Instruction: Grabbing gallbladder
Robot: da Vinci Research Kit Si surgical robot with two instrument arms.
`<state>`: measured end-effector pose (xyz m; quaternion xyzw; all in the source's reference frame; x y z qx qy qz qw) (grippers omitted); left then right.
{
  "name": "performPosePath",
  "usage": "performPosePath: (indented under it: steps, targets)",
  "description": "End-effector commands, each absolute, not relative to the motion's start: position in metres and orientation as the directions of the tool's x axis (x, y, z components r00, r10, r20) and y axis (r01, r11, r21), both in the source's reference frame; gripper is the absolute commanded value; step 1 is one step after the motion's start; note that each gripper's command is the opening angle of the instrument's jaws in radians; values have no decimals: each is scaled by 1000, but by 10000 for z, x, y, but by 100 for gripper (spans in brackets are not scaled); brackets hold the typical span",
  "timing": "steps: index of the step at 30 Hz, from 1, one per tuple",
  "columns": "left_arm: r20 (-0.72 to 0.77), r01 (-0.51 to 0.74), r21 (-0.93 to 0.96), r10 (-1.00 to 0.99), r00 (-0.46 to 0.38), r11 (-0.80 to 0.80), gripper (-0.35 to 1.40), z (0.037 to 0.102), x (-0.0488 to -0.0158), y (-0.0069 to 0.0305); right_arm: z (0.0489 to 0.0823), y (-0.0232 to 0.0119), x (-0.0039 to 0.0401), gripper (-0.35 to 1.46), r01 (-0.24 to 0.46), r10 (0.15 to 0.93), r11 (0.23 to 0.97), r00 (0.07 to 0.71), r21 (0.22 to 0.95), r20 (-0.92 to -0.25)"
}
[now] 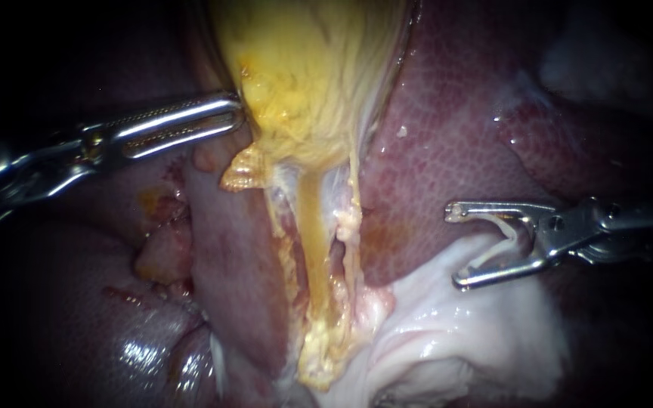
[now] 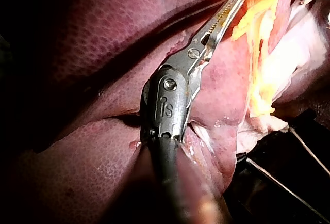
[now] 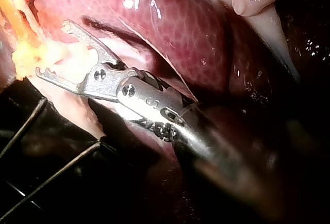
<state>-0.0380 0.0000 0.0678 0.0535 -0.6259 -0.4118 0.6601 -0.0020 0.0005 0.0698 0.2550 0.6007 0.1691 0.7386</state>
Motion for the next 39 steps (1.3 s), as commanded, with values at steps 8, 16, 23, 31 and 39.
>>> performPosePath:
  steps: [8, 16, 23, 31, 39]
  targets:
    - [781, 477, 587, -612, -122, 654, -11, 674, -375, -1, 698, 5, -20, 60, 57, 556, 813, 221, 580, -801]
    - [781, 468, 589, -613, -120, 659, 39, 666, -350, -9, 699, 6, -20, 60, 56, 556, 813, 221, 580, -801]
    - [785, 459, 586, -609, -116, 668, 46, 663, -326, -27, 699, 6, -21, 60, 56, 556, 813, 221, 580, -801]
    - [791, 438, 578, -605, -94, 688, 46, 681, -353, -41, 699, 6, -20, 60, 56, 556, 813, 221, 580, -801]
    - [780, 430, 586, -622, -71, 686, 44, 710, -379, -36, 699, 6, -20, 60, 56, 556, 813, 221, 580, -801]
